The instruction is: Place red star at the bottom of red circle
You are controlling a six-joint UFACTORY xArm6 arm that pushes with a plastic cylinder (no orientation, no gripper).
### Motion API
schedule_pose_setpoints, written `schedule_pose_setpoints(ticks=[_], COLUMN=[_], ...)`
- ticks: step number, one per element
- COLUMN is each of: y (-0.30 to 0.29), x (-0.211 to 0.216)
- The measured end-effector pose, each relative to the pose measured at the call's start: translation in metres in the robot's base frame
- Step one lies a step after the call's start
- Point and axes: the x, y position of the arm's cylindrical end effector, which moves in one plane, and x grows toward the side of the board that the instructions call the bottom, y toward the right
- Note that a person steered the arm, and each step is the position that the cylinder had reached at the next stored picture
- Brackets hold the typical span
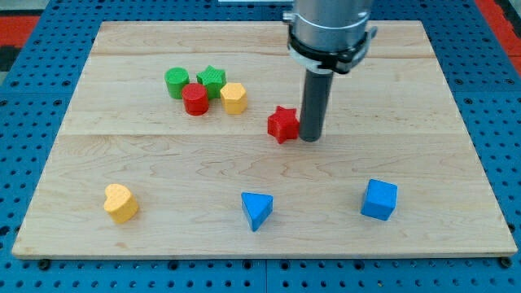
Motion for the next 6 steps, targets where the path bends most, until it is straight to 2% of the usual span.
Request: schedule_pose_setpoints(ticks=[3,4,6], y=[0.039,0.007,-0.120], x=[-0.016,-0.017,-0.017])
